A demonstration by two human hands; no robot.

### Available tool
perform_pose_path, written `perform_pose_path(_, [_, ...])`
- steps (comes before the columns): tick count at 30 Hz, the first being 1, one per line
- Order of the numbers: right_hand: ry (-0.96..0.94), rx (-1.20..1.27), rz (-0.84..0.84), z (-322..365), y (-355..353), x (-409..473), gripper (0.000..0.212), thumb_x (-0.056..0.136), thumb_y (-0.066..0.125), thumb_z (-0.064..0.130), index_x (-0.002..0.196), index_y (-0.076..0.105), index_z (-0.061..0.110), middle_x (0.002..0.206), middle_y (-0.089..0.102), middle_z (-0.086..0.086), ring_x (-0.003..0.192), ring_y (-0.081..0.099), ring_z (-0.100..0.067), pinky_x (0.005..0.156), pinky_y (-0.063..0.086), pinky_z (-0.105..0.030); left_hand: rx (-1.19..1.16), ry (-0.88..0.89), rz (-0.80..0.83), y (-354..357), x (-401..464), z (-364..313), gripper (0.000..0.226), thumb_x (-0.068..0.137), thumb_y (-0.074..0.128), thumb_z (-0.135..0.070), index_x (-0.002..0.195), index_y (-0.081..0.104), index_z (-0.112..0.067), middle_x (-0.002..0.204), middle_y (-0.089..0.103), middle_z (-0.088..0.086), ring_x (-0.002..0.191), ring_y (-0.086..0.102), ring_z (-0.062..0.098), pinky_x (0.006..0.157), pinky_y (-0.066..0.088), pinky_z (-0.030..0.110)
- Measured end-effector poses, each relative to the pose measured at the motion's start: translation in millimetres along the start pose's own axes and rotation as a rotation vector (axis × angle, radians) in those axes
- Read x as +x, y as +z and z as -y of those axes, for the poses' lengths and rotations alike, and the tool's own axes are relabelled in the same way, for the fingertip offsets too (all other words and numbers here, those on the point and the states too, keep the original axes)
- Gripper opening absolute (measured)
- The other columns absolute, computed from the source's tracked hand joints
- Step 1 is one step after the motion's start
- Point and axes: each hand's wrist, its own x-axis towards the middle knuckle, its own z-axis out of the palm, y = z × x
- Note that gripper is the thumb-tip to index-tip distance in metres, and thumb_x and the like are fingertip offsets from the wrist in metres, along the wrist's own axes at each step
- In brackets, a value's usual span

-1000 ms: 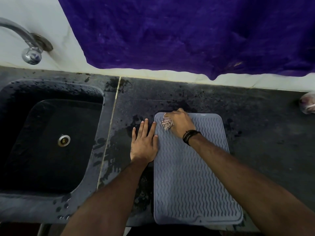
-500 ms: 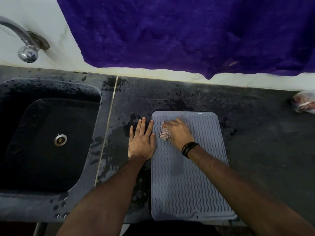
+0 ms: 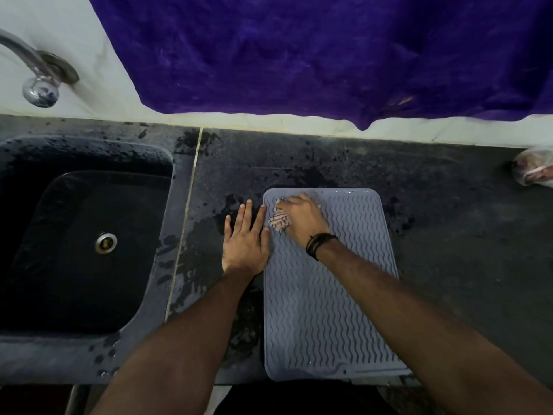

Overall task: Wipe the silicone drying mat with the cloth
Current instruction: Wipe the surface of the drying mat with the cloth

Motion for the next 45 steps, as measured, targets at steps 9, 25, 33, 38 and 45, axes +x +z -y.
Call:
perform_pose_path(9, [-0.112, 0.01, 0.036, -4.2, 1.5, -31.7, 0.052, 0.076, 0.068, 0.009, 0.128, 0.06, 0.014, 0.123, 0.062, -0.006, 0.118, 0.046, -0.027, 0.103, 0.035, -0.037, -0.004, 0.0, -0.008, 1.8, 0.3, 0.7, 0.058, 0.106, 0.019, -0.044, 0.161, 0.007, -0.03, 0.169, 0.0, 0.001, 0.155, -0.005, 0.017, 0.125, -0.001, 0.049])
perform_pose_path(25, [-0.029, 0.042, 0.01, -10.1, 2.4, -25.1, 0.058, 0.076, 0.068, 0.006, 0.133, 0.057, 0.014, 0.135, 0.057, -0.007, 0.124, 0.044, -0.027, 0.107, 0.031, -0.03, 0.003, 0.014, -0.027, 4.2, 0.2, 2.3, 0.058, 0.106, 0.019, -0.044, 0.16, 0.008, -0.031, 0.169, 0.004, 0.002, 0.155, -0.002, 0.018, 0.125, -0.001, 0.049])
perform_pose_path(33, [-0.085, 0.038, 0.061, -4.5, 4.9, -54.5, 0.056, 0.073, 0.069, 0.006, 0.127, 0.062, 0.017, 0.128, 0.062, -0.003, 0.117, 0.048, -0.025, 0.102, 0.033, -0.03, -0.016, 0.026, -0.044, 6.6, 0.3, 3.2, 0.058, 0.106, 0.021, -0.044, 0.16, 0.01, -0.029, 0.168, 0.005, 0.003, 0.155, -0.001, 0.019, 0.125, 0.0, 0.05])
perform_pose_path(38, [0.032, 0.116, -0.063, -1.2, -9.6, -24.2, 0.054, 0.078, 0.065, 0.004, 0.13, 0.059, 0.014, 0.13, 0.06, -0.01, 0.125, 0.05, -0.028, 0.106, 0.037, -0.036, -0.033, 0.017, -0.044, 6.6, 0.7, 3.4, 0.058, 0.106, 0.021, -0.044, 0.16, 0.011, -0.03, 0.168, 0.005, 0.002, 0.155, -0.002, 0.017, 0.125, -0.003, 0.048])
perform_pose_path(45, [0.038, 0.091, -0.035, 12.6, 3.2, -25.5, 0.046, 0.082, 0.062, 0.007, 0.127, 0.061, 0.015, 0.128, 0.061, -0.008, 0.118, 0.056, -0.028, 0.103, 0.043, -0.037, -0.025, 0.029, -0.057, 7.4, 0.4, 4.2, 0.058, 0.105, 0.024, -0.043, 0.16, 0.012, -0.03, 0.168, 0.006, 0.003, 0.155, 0.001, 0.019, 0.125, 0.0, 0.049])
